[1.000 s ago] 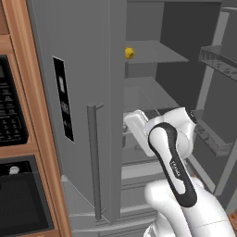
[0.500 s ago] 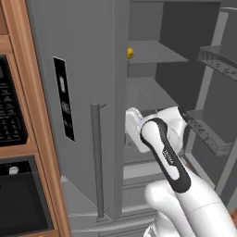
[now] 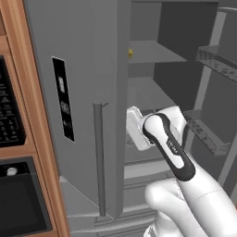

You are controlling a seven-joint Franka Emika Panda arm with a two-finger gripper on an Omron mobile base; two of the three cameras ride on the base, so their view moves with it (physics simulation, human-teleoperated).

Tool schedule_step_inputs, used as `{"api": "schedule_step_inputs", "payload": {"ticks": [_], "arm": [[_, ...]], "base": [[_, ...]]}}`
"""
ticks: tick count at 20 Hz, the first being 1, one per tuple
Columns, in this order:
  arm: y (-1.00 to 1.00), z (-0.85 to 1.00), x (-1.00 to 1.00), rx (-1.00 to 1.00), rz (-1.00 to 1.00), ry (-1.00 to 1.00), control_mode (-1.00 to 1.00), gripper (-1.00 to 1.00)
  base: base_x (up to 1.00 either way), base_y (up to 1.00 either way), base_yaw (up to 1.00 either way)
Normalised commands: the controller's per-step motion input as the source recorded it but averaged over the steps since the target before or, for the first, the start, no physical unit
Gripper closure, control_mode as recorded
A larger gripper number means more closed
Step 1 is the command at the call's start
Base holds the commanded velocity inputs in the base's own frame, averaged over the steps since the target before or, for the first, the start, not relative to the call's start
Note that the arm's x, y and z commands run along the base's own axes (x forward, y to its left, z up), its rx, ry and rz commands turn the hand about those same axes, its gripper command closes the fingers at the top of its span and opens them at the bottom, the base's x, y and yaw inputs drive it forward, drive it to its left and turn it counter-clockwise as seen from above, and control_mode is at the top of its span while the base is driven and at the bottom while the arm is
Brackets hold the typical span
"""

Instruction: Retrieve a lemon from the fridge and place it on the cutting board with the fish.

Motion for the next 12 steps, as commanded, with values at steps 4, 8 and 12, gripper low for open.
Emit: {"api": "schedule_step_inputs", "payload": {"ticks": [4,8,12], "arm": [[0.94,-0.11,-0.67,0.00,0.09,0.00,-1.00,-1.00],[1.00,-0.01,-0.77,0.00,0.09,0.00,-1.00,-1.00],[1.00,0.00,-0.72,0.00,0.06,0.00,-1.00,-1.00]], "base": [[0.00,0.00,0.00],[0.00,0.00,0.00],[0.00,0.00,0.00]]}}
